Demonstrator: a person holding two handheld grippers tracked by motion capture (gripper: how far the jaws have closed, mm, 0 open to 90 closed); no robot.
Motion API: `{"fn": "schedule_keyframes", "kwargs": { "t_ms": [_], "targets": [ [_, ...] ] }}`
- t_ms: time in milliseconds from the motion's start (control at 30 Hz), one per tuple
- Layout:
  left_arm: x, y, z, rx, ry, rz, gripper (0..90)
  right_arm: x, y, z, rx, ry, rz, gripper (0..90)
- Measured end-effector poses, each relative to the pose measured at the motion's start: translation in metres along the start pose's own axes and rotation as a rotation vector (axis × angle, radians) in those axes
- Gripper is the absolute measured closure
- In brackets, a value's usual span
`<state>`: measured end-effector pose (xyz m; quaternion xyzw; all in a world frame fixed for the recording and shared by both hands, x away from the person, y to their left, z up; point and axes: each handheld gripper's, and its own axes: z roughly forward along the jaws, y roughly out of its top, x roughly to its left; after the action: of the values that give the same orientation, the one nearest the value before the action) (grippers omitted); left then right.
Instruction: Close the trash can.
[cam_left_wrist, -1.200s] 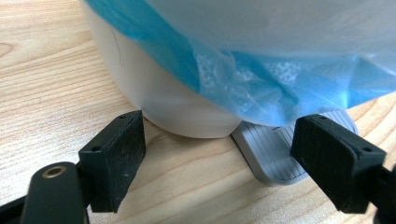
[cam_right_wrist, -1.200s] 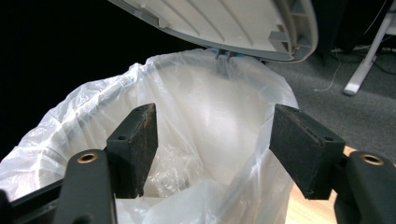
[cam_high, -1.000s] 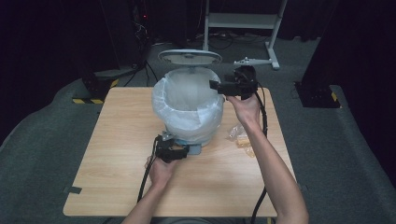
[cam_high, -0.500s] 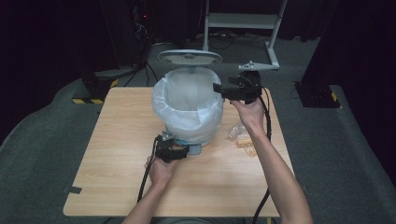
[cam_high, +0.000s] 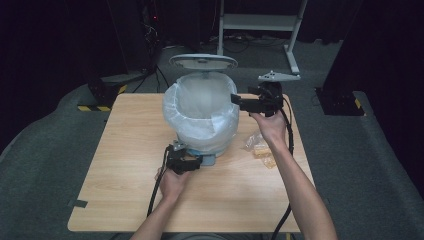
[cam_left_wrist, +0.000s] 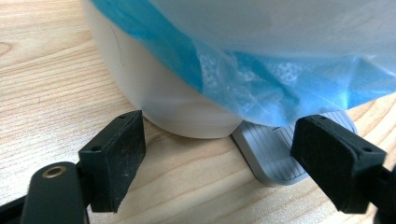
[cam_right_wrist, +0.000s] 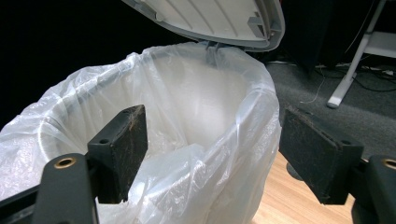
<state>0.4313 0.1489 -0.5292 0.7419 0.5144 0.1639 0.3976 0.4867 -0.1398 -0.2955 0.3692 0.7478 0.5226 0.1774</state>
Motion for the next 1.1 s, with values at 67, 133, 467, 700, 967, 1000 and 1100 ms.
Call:
{"fn": "schedule_keyframes", "kwargs": {
  "t_ms": [67, 133, 467, 700, 967, 1000, 1100],
  "targets": [
    [0.0, 0.0, 0.0, 0.0, 0.001, -0.002, 17.7, 0.0, -0.001, -0.001, -0.004, 0.001, 0.002, 23.7],
    [0.0, 0.0, 0.0, 0.0, 0.0, -0.003, 17.7, 0.0, -0.002, -0.003, -0.012, 0.006, 0.006, 23.7],
    [0.0, 0.0, 0.0, 0.0, 0.001, -0.003, 17.7, -0.008, -0.011, -0.012, -0.034, -0.01, 0.024, 23.4],
    [0.0, 0.0, 0.0, 0.0, 0.001, -0.002, 17.7, -0.01, -0.017, -0.016, -0.042, -0.02, 0.024, 24.6],
    [0.0, 0.0, 0.0, -0.001, 0.002, -0.003, 17.7, -0.01, -0.02, -0.023, -0.045, -0.024, 0.022, 25.0],
    [0.0, 0.0, 0.0, -0.001, 0.002, -0.002, 17.7, -0.01, -0.02, -0.023, -0.046, -0.028, 0.022, 25.6],
    [0.0, 0.0, 0.0, 0.0, 0.002, -0.002, 17.7, -0.011, -0.022, -0.027, -0.044, -0.034, 0.023, 27.6]
  ]
}}
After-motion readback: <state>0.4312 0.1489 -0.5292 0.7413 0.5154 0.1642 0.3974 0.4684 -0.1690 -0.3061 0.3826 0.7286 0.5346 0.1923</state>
